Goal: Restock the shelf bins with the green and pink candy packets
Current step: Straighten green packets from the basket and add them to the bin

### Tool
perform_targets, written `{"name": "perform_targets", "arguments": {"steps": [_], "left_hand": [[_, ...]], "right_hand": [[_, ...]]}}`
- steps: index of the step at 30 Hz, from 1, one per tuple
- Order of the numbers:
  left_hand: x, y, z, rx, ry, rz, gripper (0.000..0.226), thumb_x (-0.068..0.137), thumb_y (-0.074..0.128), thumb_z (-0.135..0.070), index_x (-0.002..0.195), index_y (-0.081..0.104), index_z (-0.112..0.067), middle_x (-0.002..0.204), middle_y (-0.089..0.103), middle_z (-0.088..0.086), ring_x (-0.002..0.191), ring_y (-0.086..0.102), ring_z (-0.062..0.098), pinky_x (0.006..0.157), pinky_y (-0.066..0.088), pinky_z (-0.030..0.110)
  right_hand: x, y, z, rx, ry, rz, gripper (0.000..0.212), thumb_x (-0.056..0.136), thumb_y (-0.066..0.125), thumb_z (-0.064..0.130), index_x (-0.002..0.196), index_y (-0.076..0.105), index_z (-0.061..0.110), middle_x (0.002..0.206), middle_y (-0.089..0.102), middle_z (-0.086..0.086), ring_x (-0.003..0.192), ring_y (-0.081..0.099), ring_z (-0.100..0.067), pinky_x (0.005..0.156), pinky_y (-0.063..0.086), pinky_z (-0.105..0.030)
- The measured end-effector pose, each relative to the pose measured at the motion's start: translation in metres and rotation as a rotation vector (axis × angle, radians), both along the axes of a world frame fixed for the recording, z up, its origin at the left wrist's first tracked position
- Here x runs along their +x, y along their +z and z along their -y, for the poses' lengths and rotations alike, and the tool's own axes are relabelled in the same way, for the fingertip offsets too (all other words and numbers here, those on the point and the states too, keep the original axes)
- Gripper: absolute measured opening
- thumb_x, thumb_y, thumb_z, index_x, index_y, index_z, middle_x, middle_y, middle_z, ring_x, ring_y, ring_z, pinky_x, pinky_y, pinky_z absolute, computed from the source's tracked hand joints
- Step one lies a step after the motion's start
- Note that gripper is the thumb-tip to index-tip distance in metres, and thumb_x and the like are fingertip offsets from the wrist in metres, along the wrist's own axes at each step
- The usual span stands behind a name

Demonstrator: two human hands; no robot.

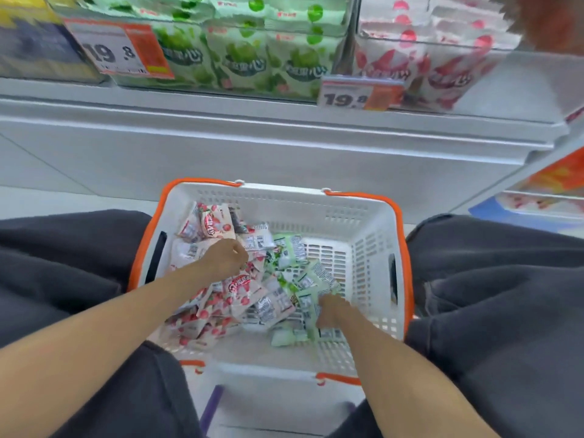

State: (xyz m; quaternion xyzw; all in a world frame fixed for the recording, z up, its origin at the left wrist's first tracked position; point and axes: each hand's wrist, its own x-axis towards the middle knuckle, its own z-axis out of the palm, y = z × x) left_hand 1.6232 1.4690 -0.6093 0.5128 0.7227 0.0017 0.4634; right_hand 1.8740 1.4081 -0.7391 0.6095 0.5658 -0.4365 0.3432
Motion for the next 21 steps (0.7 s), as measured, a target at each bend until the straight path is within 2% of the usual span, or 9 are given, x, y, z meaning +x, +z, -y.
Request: {"name": "perform_targets", "arguments": {"steps": [3,6,8,10,12,14,16,19,21], "left_hand": [[0.004,-0.001,0.003,-0.028,-0.061,0.01,0.026,0.095,0.052,-0.012,0.087,0.07,0.004,0.083,0.071,0.015,0.063,0.06,0.022,0.057,0.048,0.023],[0.008,0.002,0.005,-0.051,-0.081,0.044,0.027,0.095,0.051,-0.012,0.083,0.07,0.004,0.084,0.071,0.016,0.061,0.059,0.019,0.056,0.046,0.022],[0.01,0.006,0.003,-0.062,-0.087,0.057,0.027,0.095,0.049,-0.013,0.079,0.066,0.0,0.084,0.069,0.016,0.067,0.058,0.024,0.06,0.046,0.025],[0.013,0.013,0.001,-0.055,-0.093,0.054,0.017,0.095,0.047,-0.008,0.097,0.063,-0.004,0.086,0.063,0.017,0.071,0.055,0.025,0.058,0.043,0.025],[0.018,0.029,0.0,-0.044,-0.122,0.134,0.044,0.093,0.051,0.003,0.135,0.049,-0.009,0.11,0.059,0.01,0.079,0.057,0.022,0.054,0.043,0.019],[0.024,0.044,-0.003,0.023,-0.27,0.238,0.074,0.088,0.062,0.004,0.15,0.033,-0.022,0.144,0.042,0.001,0.113,0.054,0.02,0.069,0.046,0.019],[0.034,0.06,-0.004,0.149,-0.33,0.352,0.063,0.086,0.072,-0.008,0.141,0.046,-0.023,0.14,0.047,-0.005,0.122,0.048,0.016,0.088,0.046,0.027],[0.043,0.084,-0.005,0.278,-0.139,0.492,0.021,0.092,0.067,-0.022,0.112,0.065,-0.017,0.115,0.067,0.007,0.102,0.062,0.024,0.087,0.051,0.034],[0.042,0.093,-0.008,0.272,-0.053,0.517,0.027,0.095,0.06,-0.036,0.114,0.067,-0.018,0.116,0.069,0.008,0.105,0.063,0.023,0.084,0.048,0.026]], "right_hand": [[0.0,-0.001,-0.003,0.075,0.149,0.07,0.07,0.079,0.07,0.043,0.14,0.046,0.019,0.147,0.041,-0.01,0.137,0.034,-0.035,0.114,0.026,-0.052],[0.002,0.019,-0.016,0.117,0.18,-0.012,0.062,0.082,0.07,0.049,0.128,0.052,0.012,0.133,0.054,-0.007,0.121,0.051,-0.028,0.103,0.039,-0.044],[0.001,0.036,-0.03,0.164,0.019,-0.148,0.051,0.086,0.067,0.047,0.118,0.054,0.01,0.12,0.06,-0.007,0.104,0.058,-0.023,0.092,0.048,-0.036],[-0.003,0.063,-0.054,0.214,-0.199,-0.25,0.044,0.087,0.065,0.048,0.104,0.053,0.008,0.1,0.061,-0.004,0.089,0.059,-0.02,0.073,0.049,-0.028],[-0.008,0.099,-0.082,0.255,-0.394,-0.34,0.046,0.087,0.067,0.047,0.099,0.054,0.003,0.088,0.059,-0.007,0.074,0.06,-0.021,0.057,0.044,-0.027],[-0.013,0.14,-0.103,0.198,-0.606,-0.435,0.037,0.089,0.068,0.037,0.096,0.057,0.002,0.076,0.061,-0.009,0.058,0.061,-0.019,0.05,0.052,-0.029],[-0.014,0.185,-0.111,0.054,-0.79,-0.527,0.029,0.096,0.059,0.034,0.102,0.055,0.006,0.081,0.063,-0.01,0.057,0.063,-0.016,0.058,0.06,-0.032],[-0.005,0.235,-0.114,0.0,-0.758,-0.55,0.041,0.101,0.04,0.047,0.106,0.052,0.008,0.086,0.062,-0.012,0.059,0.063,-0.018,0.07,0.058,-0.033],[0.0,0.256,-0.114,0.132,-0.653,-0.542,0.063,0.1,0.029,0.058,0.108,0.063,0.005,0.092,0.065,-0.014,0.074,0.062,-0.021,0.085,0.053,-0.037]]}}
